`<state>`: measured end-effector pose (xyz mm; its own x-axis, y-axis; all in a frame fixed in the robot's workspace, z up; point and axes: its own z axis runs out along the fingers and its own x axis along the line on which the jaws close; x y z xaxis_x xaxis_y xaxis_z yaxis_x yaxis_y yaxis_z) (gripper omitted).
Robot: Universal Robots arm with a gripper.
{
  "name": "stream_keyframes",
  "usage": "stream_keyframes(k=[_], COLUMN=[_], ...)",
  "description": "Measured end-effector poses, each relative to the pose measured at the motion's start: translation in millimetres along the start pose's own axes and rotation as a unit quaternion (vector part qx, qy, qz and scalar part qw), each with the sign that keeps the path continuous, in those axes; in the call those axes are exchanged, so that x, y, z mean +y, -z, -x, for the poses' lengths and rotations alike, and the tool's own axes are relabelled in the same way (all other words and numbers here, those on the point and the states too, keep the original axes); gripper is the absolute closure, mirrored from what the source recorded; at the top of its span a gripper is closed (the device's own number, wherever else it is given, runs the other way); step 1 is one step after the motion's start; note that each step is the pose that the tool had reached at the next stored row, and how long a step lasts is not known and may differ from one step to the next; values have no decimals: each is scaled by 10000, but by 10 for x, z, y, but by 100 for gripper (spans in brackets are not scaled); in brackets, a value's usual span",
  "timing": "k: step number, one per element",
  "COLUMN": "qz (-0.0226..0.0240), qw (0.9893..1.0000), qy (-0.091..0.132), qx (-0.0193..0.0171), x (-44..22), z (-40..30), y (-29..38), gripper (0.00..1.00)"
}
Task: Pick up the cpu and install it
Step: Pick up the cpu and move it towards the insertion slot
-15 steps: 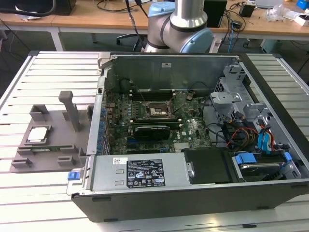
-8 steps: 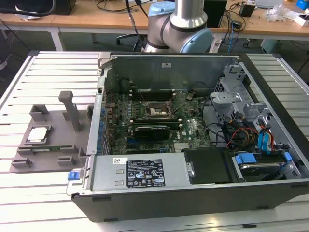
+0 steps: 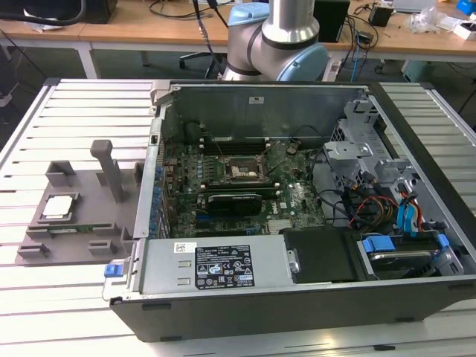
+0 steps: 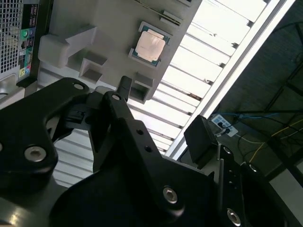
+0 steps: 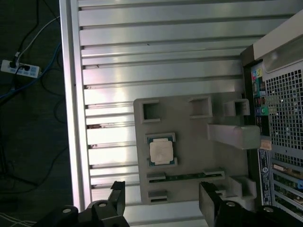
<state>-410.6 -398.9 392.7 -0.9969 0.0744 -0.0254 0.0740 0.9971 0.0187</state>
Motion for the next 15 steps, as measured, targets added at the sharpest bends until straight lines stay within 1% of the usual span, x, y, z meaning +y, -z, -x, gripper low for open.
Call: stream_keyframes(k=[5,6,10,15], qz=[-9,-10,-16,-17], qw=[10000,10000,10000,10000], qy=[0,0,1,1], qx=[-1,-1,-2,-1], x=[0,1,1,0], z=[0,0,0,-1], y=[0,0,-4,-36], gripper=[29,36,36,36])
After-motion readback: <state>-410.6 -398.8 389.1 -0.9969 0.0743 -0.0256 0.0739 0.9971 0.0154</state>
